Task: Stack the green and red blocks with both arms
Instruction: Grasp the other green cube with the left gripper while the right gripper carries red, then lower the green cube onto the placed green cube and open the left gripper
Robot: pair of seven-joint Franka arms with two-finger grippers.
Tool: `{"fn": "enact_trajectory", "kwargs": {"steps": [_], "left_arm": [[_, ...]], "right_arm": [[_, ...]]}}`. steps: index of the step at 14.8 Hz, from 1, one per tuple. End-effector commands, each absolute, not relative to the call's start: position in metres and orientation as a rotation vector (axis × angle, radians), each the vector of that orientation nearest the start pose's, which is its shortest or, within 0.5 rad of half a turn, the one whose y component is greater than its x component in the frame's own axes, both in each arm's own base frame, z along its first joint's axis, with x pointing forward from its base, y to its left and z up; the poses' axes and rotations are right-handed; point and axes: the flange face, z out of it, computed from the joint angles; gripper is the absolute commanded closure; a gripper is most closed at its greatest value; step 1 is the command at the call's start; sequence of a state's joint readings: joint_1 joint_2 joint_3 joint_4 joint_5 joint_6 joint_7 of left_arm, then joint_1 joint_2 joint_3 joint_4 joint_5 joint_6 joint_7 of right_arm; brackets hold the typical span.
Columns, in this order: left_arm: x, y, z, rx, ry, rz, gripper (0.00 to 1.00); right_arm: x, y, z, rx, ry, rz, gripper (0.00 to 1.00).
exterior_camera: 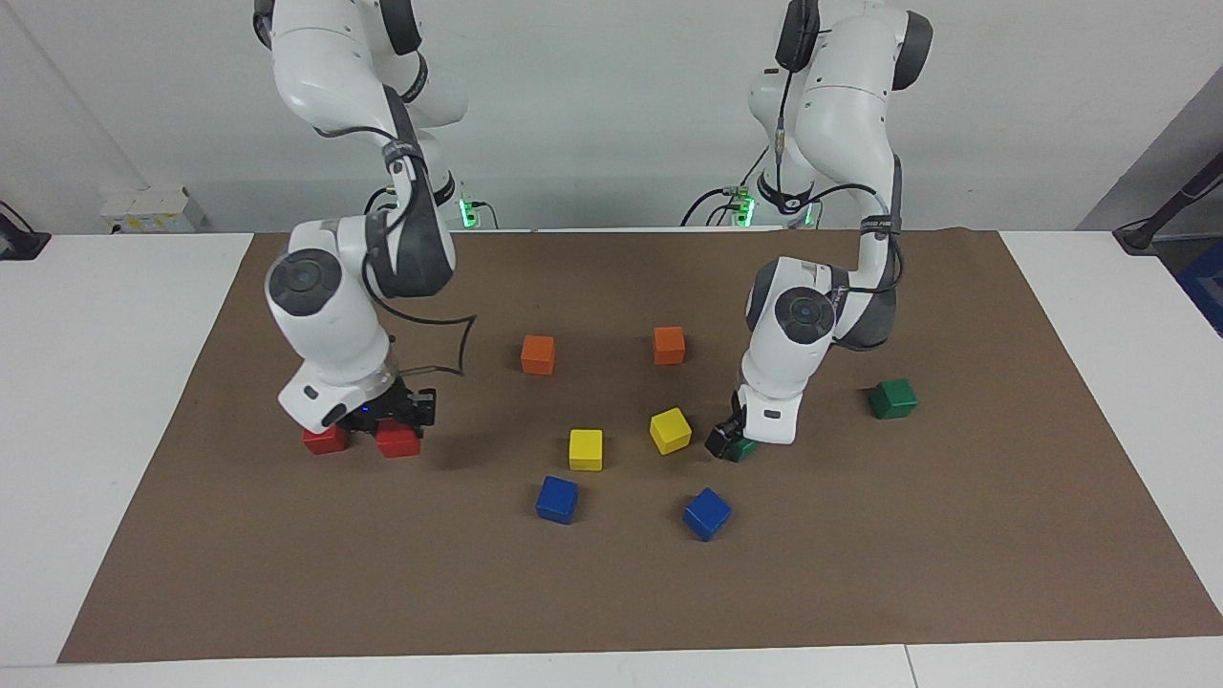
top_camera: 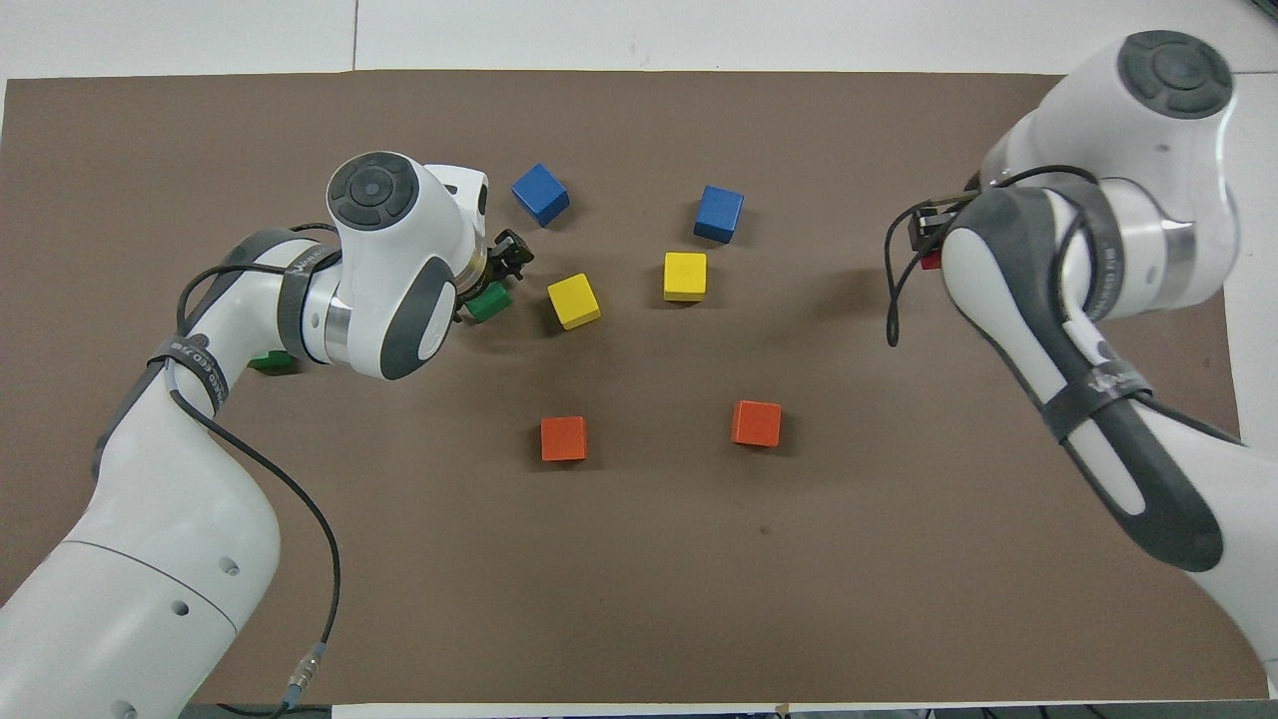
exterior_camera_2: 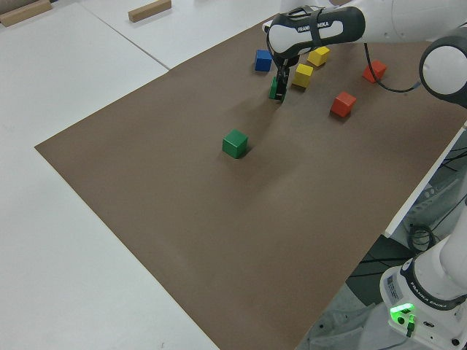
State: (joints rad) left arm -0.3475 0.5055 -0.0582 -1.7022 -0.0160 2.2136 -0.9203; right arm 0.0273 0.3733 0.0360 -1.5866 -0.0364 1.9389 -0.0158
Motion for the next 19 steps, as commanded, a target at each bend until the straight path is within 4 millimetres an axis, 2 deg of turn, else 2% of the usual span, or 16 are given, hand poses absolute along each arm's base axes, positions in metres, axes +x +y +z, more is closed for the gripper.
{"fn": "enact_trajectory", "kwargs": {"steps": [1,2,3,4,5,6,7,9,11,14,16,18,19], "left_arm": [[0.610,-0.255,0.311,-3.046,-0.847,-0.004,0.65],[0.609,-0.255,0.311,-3.035,-0.843,0.016,0.99],[0.610,-0.252,0.316,-3.011,-0.837,0.055,1.00],[0.616,-0.249,0.330,-2.989,-0.807,0.061,1.00],[0.619,-0.244,0.340,-2.966,-0.790,0.075,1.00],[0.621,-0.229,0.356,-2.968,-0.786,0.072,1.00],[0.617,-0.213,0.373,-2.991,-0.716,0.069,1.00],[0.603,-0.160,0.404,-3.033,-0.520,0.121,1.00],[0.598,-0.110,0.420,-3.084,-0.338,0.191,1.00],[0.602,-0.049,0.420,-3.124,-0.035,0.230,1.00],[0.606,-0.016,0.420,-3.137,0.007,0.205,1.00],[0.608,-0.002,0.415,-3.144,0.052,0.152,1.00],[0.607,-0.001,0.408,-3.145,0.055,0.133,1.00]], "right_arm": [[0.647,-0.020,0.444,-3.158,-0.213,0.049,1.00],[0.643,-0.035,0.451,-3.158,-0.211,0.045,1.00],[0.637,-0.053,0.454,-3.157,-0.211,0.058,1.00],[0.632,-0.064,0.455,-3.154,-0.230,0.069,1.00],[0.627,-0.073,0.451,-3.151,-0.237,0.076,1.00],[0.622,-0.075,0.443,-3.152,-0.223,0.084,1.00],[0.618,-0.073,0.440,-3.153,-0.218,0.074,1.00],[0.609,-0.073,0.424,-3.157,-0.223,0.041,1.00],[0.607,-0.073,0.411,-3.157,-0.224,0.023,1.00],[0.606,-0.080,0.399,-3.158,-0.219,0.007,1.00],[0.608,-0.083,0.394,-3.159,-0.212,-0.003,1.00],[0.608,-0.082,0.388,-3.159,-0.213,-0.008,1.00],[0.608,-0.082,0.386,-3.158,-0.210,-0.003,1.00]]}}
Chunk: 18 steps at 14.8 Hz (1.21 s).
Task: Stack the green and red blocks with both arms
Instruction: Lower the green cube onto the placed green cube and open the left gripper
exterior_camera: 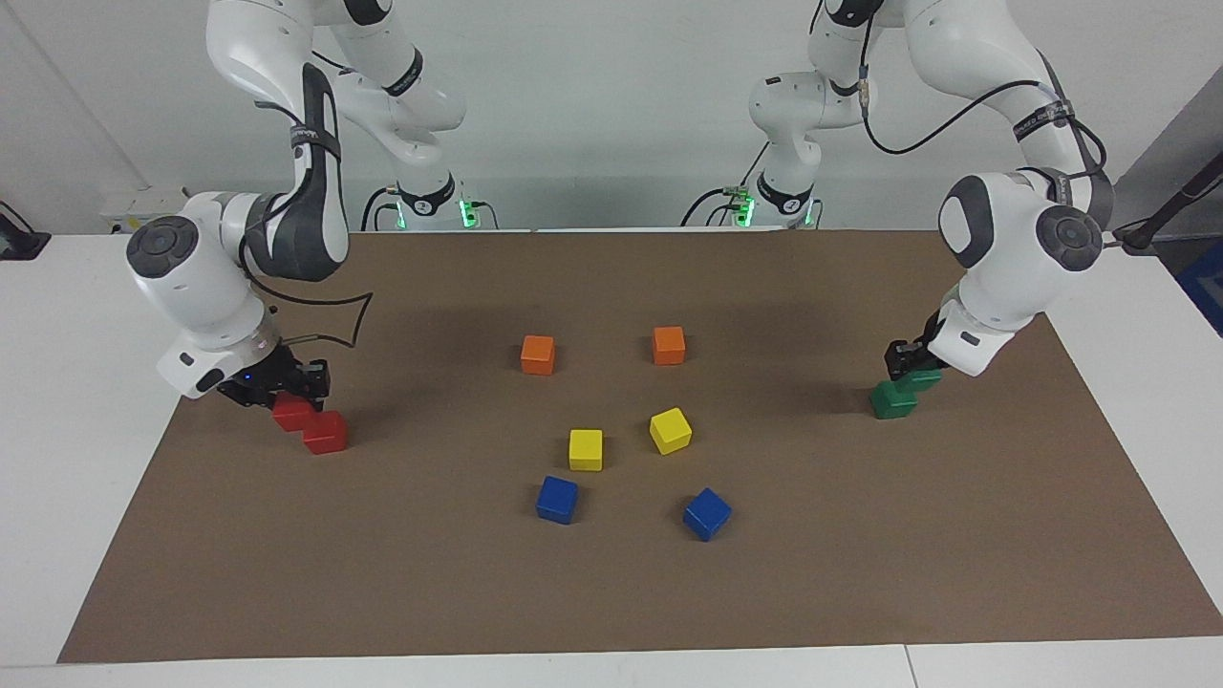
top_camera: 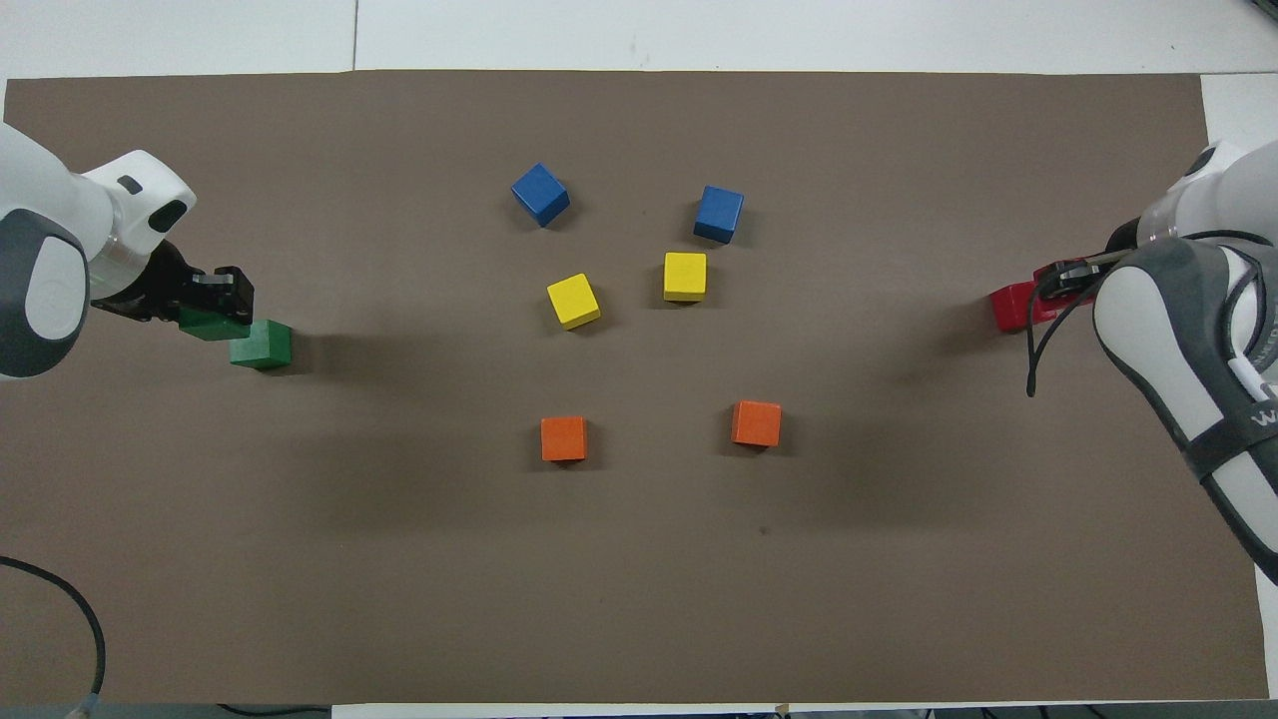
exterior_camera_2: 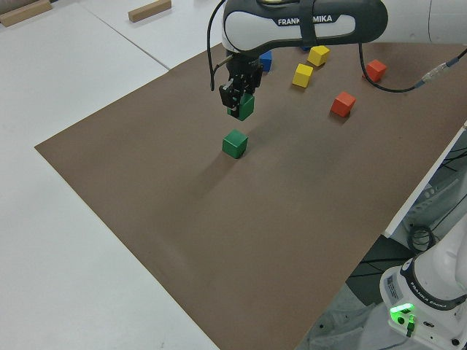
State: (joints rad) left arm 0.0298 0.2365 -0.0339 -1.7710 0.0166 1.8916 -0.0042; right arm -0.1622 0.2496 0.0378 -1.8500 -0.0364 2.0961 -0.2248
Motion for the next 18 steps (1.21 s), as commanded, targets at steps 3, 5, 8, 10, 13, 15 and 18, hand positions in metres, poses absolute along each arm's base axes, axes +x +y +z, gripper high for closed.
{"fn": "enact_trajectory", "kwargs": {"steps": [3,5,8,10,13,15,18], "left_arm": [[0.600,0.010,0.394,-3.146,0.060,0.115,1.00],[0.596,0.017,0.389,-3.146,0.070,0.118,1.00],[0.591,0.016,0.379,-3.148,0.062,0.139,1.00],[0.588,0.015,0.374,-3.147,0.052,0.149,1.00],[0.586,0.015,0.373,-3.147,0.031,0.142,1.00],[0.585,0.014,0.370,-3.146,-0.020,0.137,1.00],[0.580,0.015,0.363,-3.146,-0.031,0.144,1.00]], "right_arm": [[0.612,-0.078,0.376,-3.154,-0.202,-0.005,1.00],[0.612,-0.074,0.373,-3.154,-0.183,0.002,1.00],[0.610,-0.073,0.370,-3.153,-0.177,-0.001,1.00],[0.611,-0.071,0.369,-3.153,-0.179,-0.004,1.00],[0.612,-0.072,0.364,-3.153,-0.177,-0.001,1.00],[0.612,-0.071,0.364,-3.153,-0.165,-0.004,1.00],[0.612,-0.070,0.364,-3.154,-0.153,-0.007,1.00]]}}
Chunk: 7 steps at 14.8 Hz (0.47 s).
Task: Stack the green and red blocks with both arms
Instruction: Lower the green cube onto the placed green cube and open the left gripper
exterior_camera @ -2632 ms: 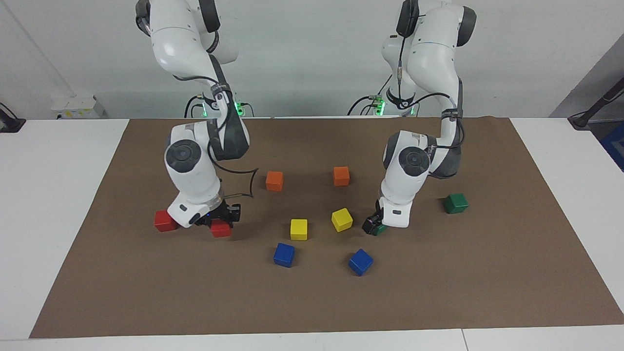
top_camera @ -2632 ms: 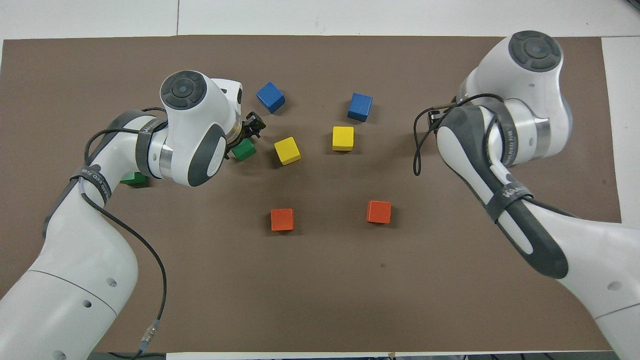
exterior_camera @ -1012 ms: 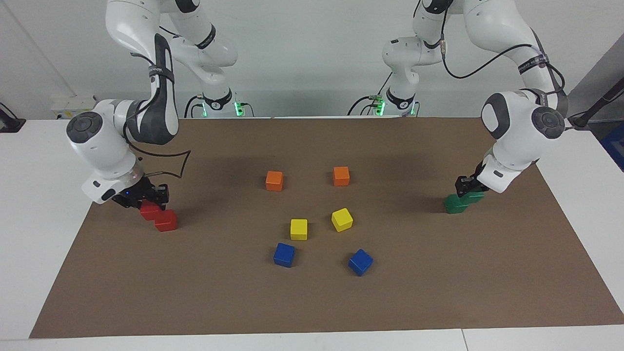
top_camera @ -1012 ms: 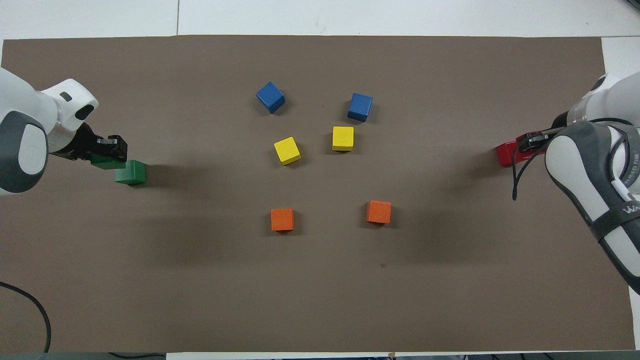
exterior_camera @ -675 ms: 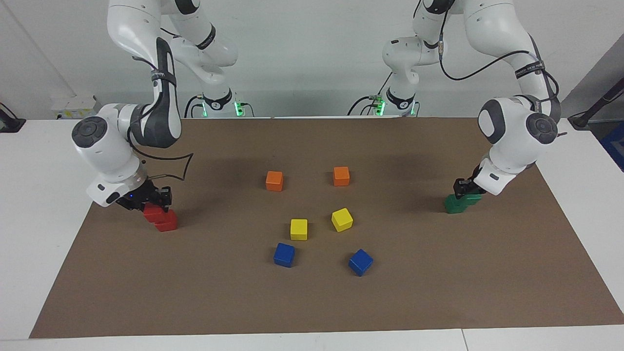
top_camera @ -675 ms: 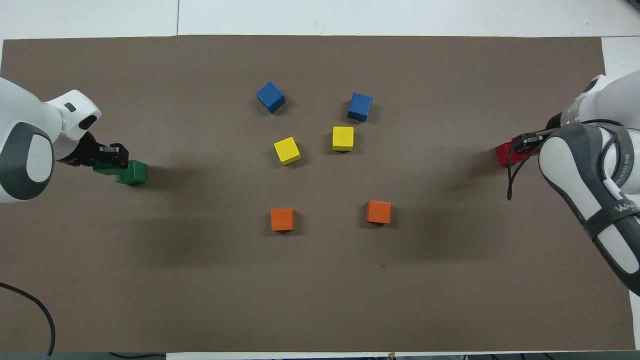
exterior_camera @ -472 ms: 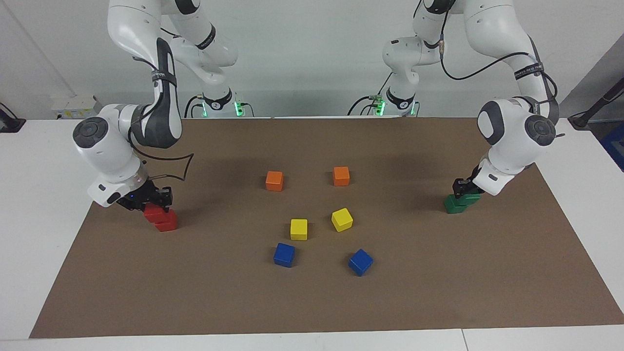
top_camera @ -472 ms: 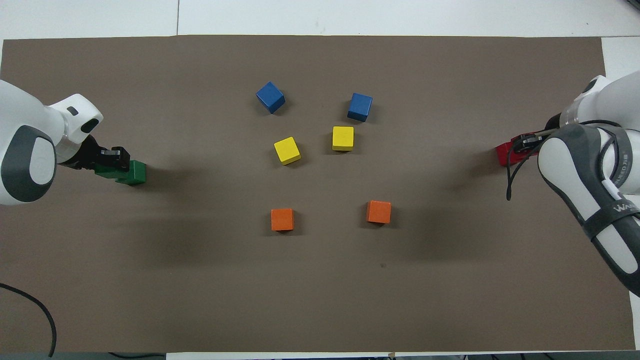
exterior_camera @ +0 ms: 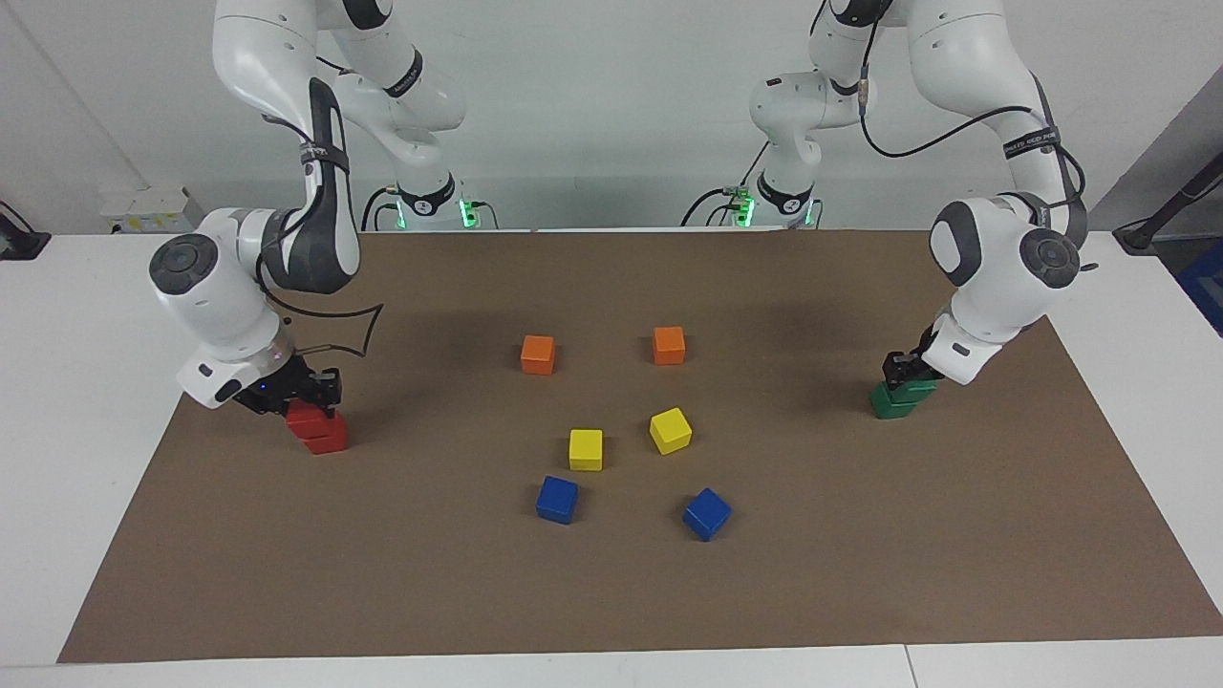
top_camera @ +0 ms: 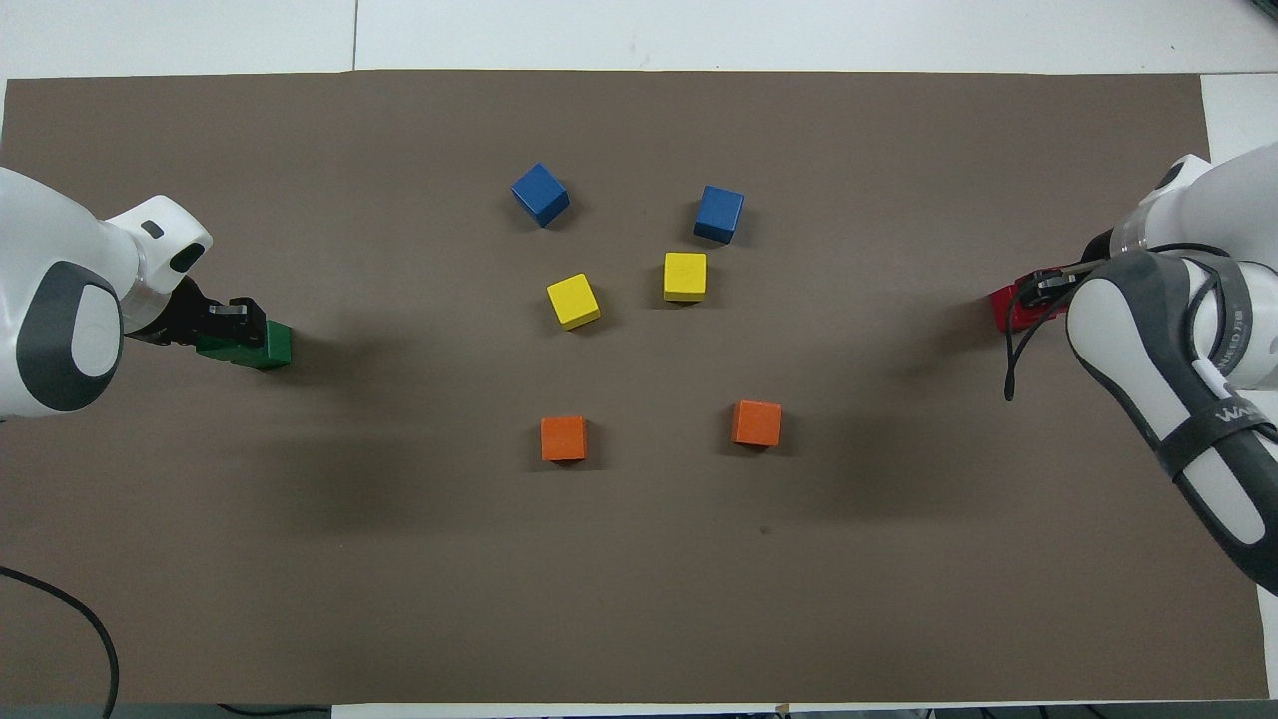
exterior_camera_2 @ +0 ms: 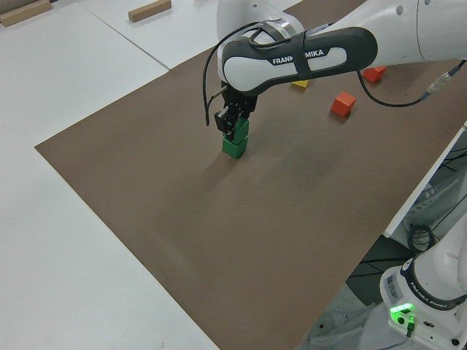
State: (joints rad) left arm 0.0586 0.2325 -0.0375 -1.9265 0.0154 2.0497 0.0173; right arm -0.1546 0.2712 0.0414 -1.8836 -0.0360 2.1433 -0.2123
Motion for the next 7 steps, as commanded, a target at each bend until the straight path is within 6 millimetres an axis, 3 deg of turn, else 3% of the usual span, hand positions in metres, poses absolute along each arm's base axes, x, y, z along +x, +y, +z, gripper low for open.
{"fn": "enact_trajectory", "kwargs": {"steps": [1,5,6,7], "left_arm": [[0.5792,0.0150,0.3631,-3.146,-0.033,0.144,1.00],[0.5789,0.0149,0.3626,-3.146,-0.038,0.144,1.00],[0.5788,0.0149,0.3617,-3.146,-0.038,0.140,0.76],[0.5768,0.0148,0.3578,-3.146,-0.035,0.135,0.24]], "right_arm": [[0.6124,-0.0689,0.3639,-3.153,-0.155,-0.007,1.00],[0.6131,-0.0699,0.3568,-3.152,-0.151,0.005,1.00],[0.6131,-0.0699,0.3568,-3.151,-0.153,0.005,1.00],[0.6131,-0.0699,0.3568,-3.151,-0.153,0.005,1.00]]}}
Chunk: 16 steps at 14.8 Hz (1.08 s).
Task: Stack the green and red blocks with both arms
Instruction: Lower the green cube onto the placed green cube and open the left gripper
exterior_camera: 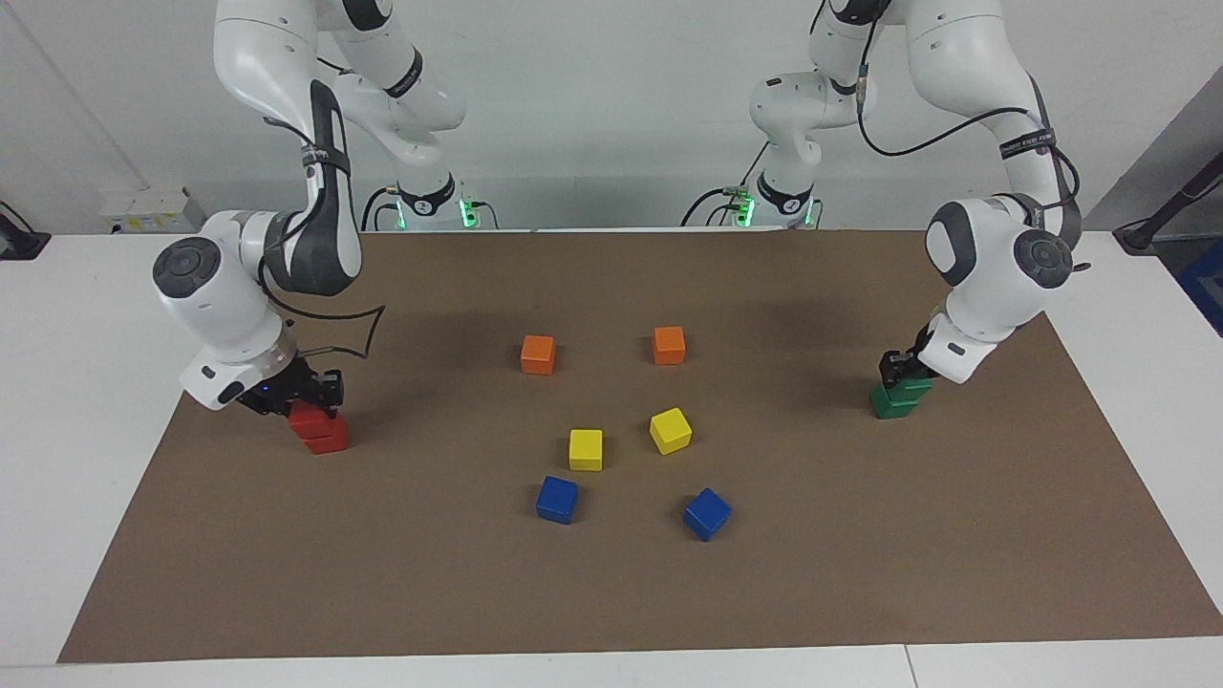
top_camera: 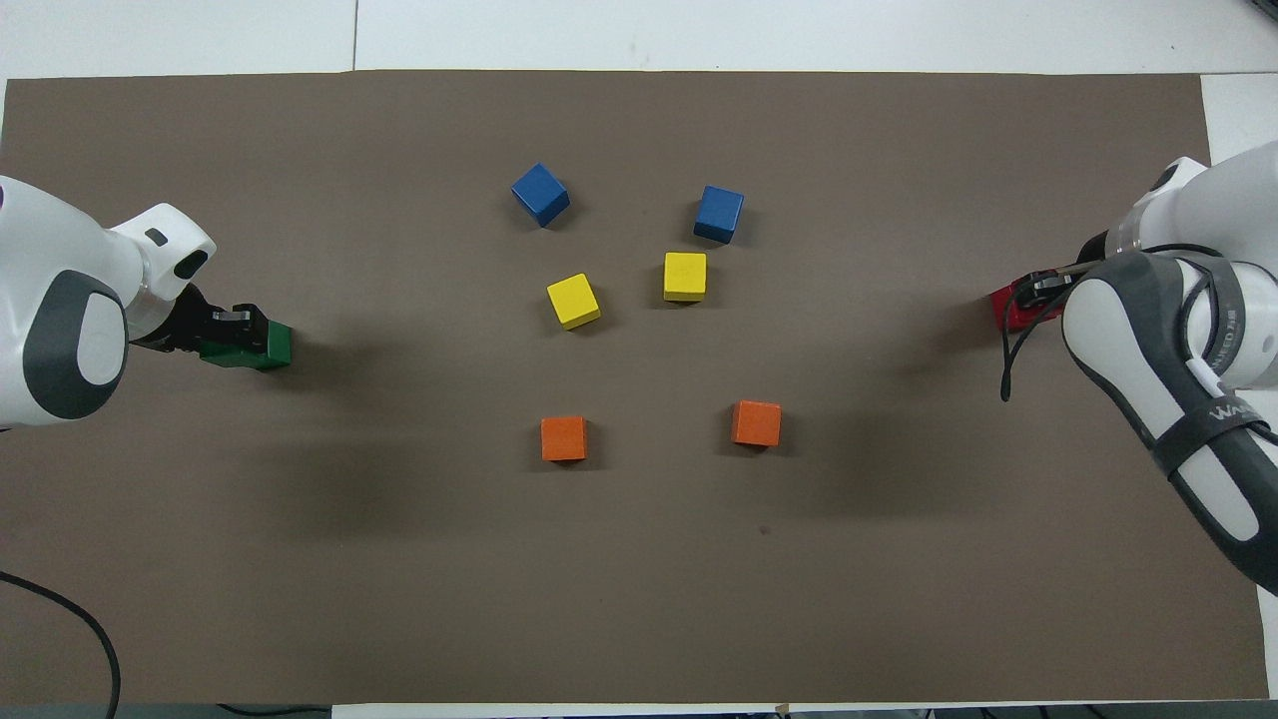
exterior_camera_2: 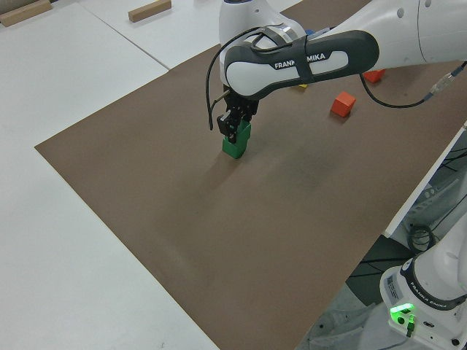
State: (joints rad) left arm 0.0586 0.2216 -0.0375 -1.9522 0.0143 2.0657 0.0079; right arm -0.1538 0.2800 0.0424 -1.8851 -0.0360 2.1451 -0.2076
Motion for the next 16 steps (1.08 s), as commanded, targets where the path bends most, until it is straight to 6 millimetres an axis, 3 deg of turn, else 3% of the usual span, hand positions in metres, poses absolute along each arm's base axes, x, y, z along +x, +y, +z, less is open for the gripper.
{"fn": "enact_trajectory", "kwargs": {"steps": [1,6,9,12,16], "left_arm": [[0.576,0.015,0.357,-3.147,-0.033,0.120,0.00],[0.575,0.015,0.356,-3.147,-0.028,0.118,0.00],[0.580,0.016,0.369,-3.147,-0.033,0.101,0.00],[0.585,0.018,0.411,-3.146,-0.036,0.084,0.00],[0.576,0.016,0.475,-3.140,-0.035,0.123,0.00]], "right_arm": [[0.613,-0.070,0.357,-3.152,-0.151,0.005,1.00],[0.613,-0.069,0.355,-3.152,-0.153,-0.005,1.00],[0.612,-0.071,0.353,-3.152,-0.154,-0.005,1.00],[0.611,-0.069,0.351,-3.151,-0.154,0.005,1.00],[0.607,-0.071,0.345,-3.153,-0.155,-0.017,1.00]]}}
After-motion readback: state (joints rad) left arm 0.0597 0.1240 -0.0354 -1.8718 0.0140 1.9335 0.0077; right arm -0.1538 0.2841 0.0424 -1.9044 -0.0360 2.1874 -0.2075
